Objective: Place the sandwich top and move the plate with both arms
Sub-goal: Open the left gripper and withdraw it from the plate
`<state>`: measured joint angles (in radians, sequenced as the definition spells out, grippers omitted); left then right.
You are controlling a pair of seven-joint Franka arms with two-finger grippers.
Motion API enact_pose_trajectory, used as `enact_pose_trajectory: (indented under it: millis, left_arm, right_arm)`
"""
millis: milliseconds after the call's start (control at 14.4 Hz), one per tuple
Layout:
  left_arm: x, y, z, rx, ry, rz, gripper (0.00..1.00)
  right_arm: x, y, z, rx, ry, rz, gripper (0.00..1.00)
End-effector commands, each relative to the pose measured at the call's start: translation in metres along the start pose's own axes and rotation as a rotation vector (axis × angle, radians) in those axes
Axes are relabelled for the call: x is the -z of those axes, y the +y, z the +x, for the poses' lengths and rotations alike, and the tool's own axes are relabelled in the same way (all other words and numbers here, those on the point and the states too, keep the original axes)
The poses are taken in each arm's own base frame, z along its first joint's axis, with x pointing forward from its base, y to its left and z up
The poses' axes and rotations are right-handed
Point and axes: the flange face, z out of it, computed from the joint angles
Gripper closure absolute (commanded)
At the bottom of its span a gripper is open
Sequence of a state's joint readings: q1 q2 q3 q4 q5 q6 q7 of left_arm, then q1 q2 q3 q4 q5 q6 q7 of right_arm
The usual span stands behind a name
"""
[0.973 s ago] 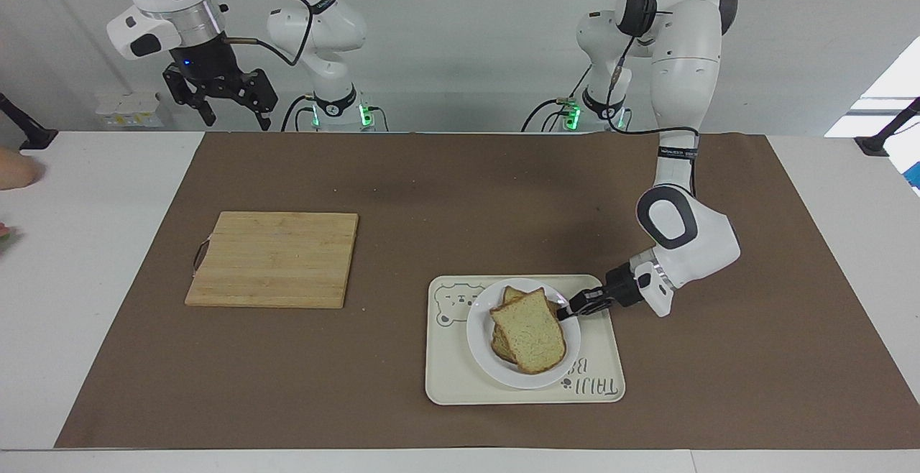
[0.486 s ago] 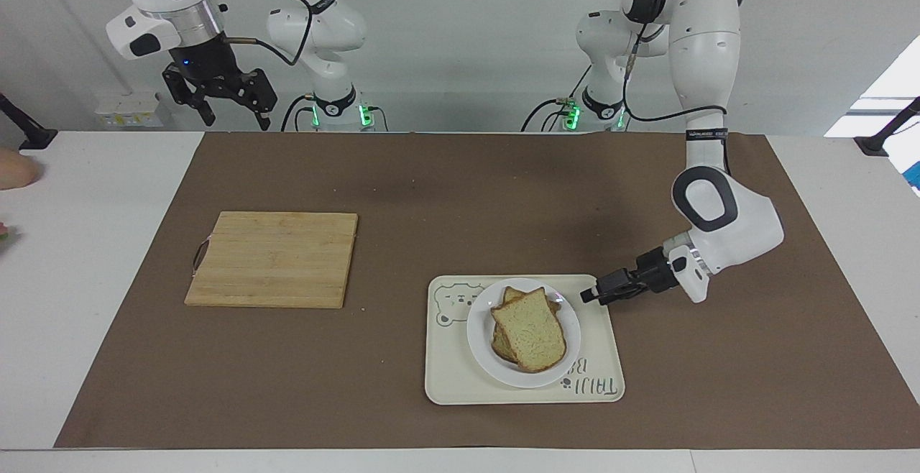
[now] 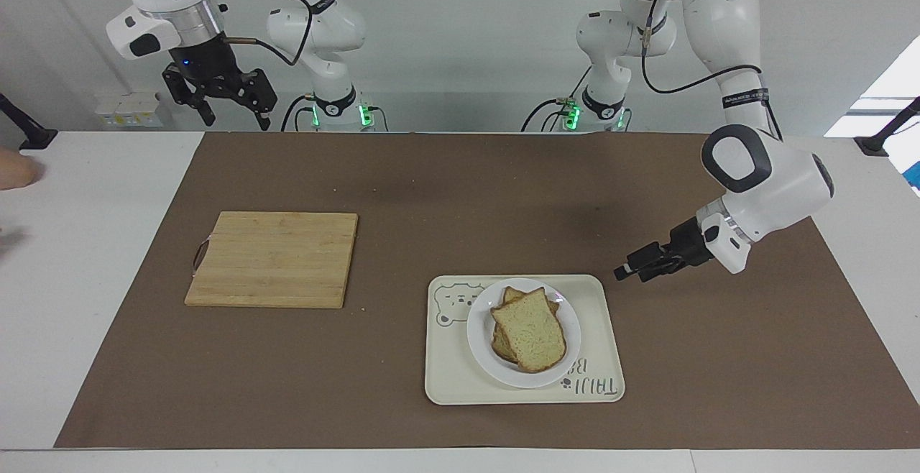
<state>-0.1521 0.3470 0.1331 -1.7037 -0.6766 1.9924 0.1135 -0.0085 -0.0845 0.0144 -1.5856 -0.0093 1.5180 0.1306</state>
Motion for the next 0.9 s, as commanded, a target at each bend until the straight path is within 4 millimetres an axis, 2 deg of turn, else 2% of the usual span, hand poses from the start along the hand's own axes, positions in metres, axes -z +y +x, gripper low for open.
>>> enact_pose_trajectory:
  millis: [0,139,347,556,834]
  left_arm:
    - [0.036,-0.007,-0.017,-0.044,-0.012,0.122,0.0]
    - [0.066,-0.011,-0.025,-0.035,0.001,0.222,0.0]
    - [0.096,-0.009,-0.027,-0.079,0.013,0.377,0.0]
    - [0.124,-0.003,-0.029,-0.124,0.013,0.506,0.0]
    - [0.163,0.012,-0.049,-0.16,0.036,0.586,0.0]
  right_arm:
    - [0.002,0.004,-0.004,0.016,0.012,0.0,0.0]
    - [0.002,0.004,-0.004,0.016,0.011,0.0,0.0]
    - [0.002,0.004,-0.004,0.016,0.011,0.0,0.0]
    - [0.002,0.004,-0.004,0.016,0.011,0.0,0.0]
    - [0.002,0.004,-0.004,0.016,0.011,0.0,0.0]
